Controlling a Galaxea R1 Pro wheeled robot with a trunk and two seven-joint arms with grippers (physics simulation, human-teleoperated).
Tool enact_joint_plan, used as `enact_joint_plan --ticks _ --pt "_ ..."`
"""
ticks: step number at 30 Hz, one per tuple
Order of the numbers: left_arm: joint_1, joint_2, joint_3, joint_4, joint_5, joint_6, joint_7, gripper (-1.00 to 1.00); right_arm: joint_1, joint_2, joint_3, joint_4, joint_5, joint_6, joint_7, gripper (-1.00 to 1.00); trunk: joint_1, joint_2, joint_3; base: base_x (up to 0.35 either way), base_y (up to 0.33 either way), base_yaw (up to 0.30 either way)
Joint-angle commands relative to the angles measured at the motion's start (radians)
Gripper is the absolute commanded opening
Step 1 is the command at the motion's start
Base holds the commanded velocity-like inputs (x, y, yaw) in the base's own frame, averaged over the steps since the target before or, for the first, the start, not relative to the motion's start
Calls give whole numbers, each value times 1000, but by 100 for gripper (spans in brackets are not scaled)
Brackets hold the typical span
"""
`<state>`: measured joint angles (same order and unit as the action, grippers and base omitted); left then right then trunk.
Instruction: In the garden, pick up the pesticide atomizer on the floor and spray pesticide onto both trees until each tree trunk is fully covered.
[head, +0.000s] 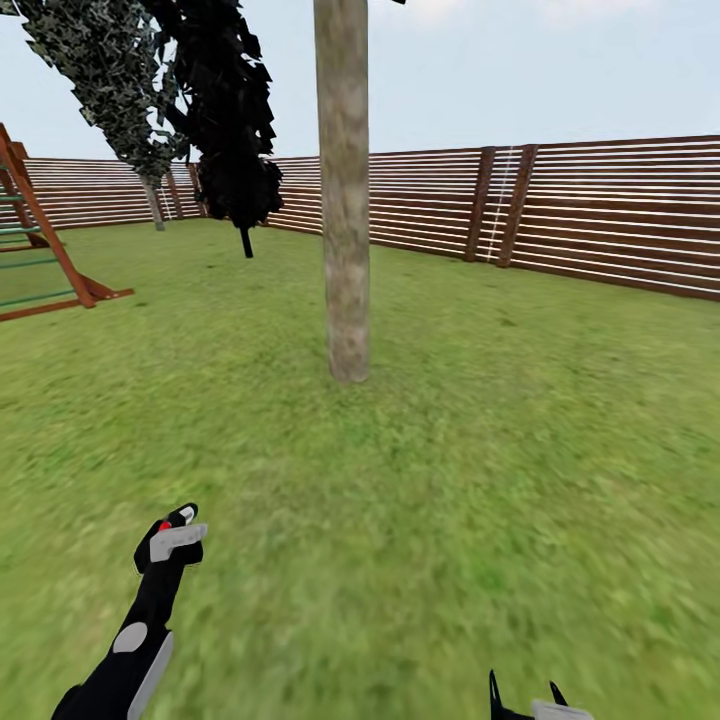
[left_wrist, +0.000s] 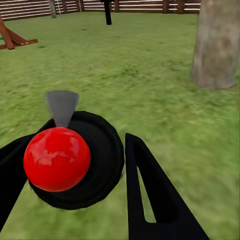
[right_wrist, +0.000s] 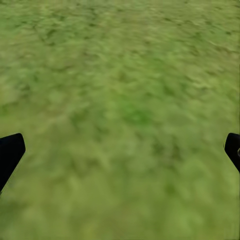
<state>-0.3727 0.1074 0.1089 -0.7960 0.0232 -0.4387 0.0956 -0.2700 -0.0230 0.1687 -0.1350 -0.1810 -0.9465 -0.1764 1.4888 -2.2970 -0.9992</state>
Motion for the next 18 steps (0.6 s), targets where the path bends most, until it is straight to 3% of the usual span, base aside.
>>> enact_joint_plan --ticks 1,18 --pt "0 0 0 0 0 0 0 -100 0 0 0 0 0 0 0 100 0 0 0 342 0 0" --pt "0 0 0 0 0 0 0 -100 0 0 0 0 0 0 0 100 0 0 0 342 0 0"
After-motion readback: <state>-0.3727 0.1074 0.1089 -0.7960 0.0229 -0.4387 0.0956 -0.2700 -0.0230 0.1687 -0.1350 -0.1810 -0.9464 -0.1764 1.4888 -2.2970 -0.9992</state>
